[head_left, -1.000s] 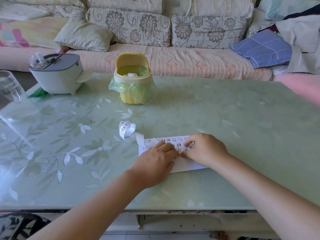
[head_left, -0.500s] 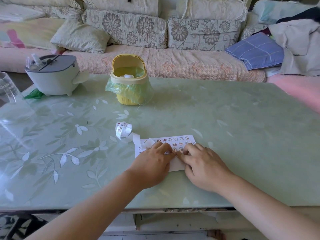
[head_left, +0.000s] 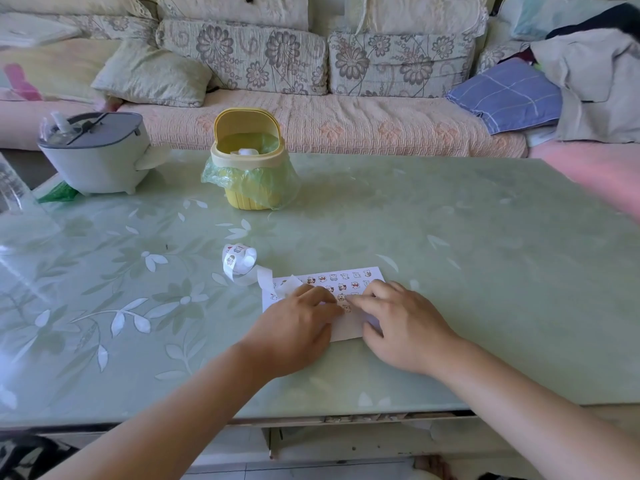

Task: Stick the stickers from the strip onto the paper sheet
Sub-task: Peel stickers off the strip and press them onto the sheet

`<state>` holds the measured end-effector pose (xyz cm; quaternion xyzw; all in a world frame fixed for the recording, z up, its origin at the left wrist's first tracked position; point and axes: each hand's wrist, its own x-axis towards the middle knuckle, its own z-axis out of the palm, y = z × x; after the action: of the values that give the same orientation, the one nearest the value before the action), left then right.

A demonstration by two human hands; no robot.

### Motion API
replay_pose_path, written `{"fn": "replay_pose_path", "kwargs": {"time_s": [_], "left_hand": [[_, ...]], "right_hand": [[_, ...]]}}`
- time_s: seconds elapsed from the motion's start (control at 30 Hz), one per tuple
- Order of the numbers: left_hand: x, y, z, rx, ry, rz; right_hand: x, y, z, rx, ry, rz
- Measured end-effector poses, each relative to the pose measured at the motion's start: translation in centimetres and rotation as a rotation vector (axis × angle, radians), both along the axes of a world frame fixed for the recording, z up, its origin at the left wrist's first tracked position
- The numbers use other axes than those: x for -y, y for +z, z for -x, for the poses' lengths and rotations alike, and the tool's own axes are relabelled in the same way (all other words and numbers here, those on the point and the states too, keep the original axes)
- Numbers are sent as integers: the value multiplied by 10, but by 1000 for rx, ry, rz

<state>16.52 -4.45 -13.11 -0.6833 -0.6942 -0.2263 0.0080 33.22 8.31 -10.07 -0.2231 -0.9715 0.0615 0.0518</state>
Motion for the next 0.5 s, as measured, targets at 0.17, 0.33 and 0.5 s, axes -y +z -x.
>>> {"fn": "replay_pose_path", "kwargs": {"time_s": [0.17,0.33,0.5], "left_hand": [[0,-2,1,-29,15,14],[0,1,4,-32,43,-11],[2,14,10,43,87,-110]], "right_hand": [[-2,-1,5,59,36,-58],[-7,7,9,41,-23,-37],[-5,15,26,-13,-74,95]]}}
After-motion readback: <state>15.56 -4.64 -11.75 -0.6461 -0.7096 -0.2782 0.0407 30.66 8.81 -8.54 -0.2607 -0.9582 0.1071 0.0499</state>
